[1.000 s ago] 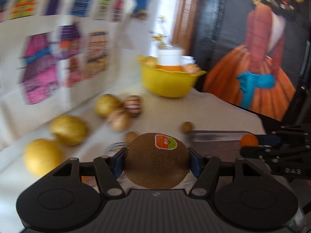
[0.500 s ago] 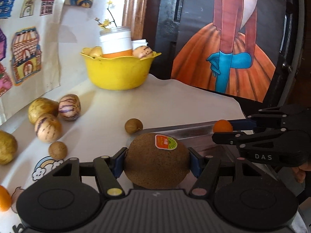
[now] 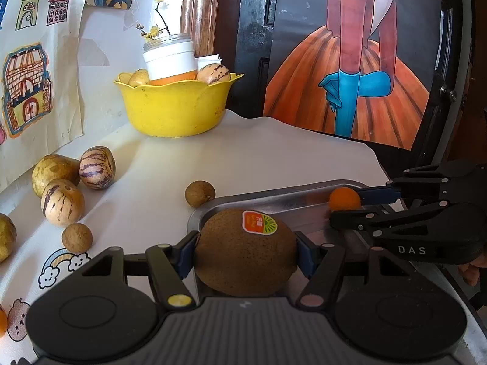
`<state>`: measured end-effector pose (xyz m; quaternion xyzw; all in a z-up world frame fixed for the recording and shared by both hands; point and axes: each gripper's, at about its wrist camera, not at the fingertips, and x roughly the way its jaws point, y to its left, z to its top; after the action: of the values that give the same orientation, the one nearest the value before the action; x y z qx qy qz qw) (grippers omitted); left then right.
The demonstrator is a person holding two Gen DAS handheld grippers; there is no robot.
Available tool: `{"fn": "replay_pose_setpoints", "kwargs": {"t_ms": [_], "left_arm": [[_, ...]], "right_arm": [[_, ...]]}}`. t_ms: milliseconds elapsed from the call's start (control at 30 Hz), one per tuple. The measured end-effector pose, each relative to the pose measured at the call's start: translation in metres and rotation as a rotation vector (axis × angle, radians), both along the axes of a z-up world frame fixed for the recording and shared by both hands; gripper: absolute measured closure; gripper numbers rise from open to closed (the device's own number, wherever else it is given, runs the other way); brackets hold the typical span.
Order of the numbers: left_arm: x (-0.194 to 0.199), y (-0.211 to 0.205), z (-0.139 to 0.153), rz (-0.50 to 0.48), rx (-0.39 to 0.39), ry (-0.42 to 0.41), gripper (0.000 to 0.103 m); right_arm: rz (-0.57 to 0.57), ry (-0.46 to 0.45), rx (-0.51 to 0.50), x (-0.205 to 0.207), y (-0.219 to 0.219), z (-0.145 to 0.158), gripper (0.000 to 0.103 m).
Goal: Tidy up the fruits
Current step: 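Carry the tangerine and kiwi onto the metal tray and open both tools, then move both open tools back toward the fruit pile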
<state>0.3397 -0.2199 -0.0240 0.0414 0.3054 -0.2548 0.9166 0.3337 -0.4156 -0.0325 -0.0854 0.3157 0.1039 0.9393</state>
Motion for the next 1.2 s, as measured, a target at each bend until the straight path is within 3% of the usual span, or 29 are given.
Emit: {"fn": "replay_pose_setpoints", "kwargs": {"t_ms": [133, 300, 567, 800, 1200], "left_arm": [[-0.002, 0.002, 0.005, 0.014, -0.019, -0.018, 0.019], [-0.007, 0.009, 0.013, 0.029, -0.042, -0.019, 0.019], [-0.047, 0.036, 0.031, 0.102, -0.102, -0.049, 0.001], [-0.104, 0.066, 0.040, 0.163, -0.117, -0.072, 0.000], [-0.178, 0.116, 0.032, 0.198, -0.103, -0.047, 0.000]], "right_arm": [[-0.003, -0.008, 0.007, -0.009, -0.003, 0.003, 0.056], [-0.013, -0.041, 0.022, -0.030, -0.005, 0.015, 0.043], [0.006, -0.113, 0.055, -0.081, 0.003, 0.042, 0.024], [0.023, -0.146, 0.102, -0.142, 0.020, 0.059, 0.005], [0.023, -0.041, 0.121, -0.225, 0.059, 0.052, 0.001]]}}
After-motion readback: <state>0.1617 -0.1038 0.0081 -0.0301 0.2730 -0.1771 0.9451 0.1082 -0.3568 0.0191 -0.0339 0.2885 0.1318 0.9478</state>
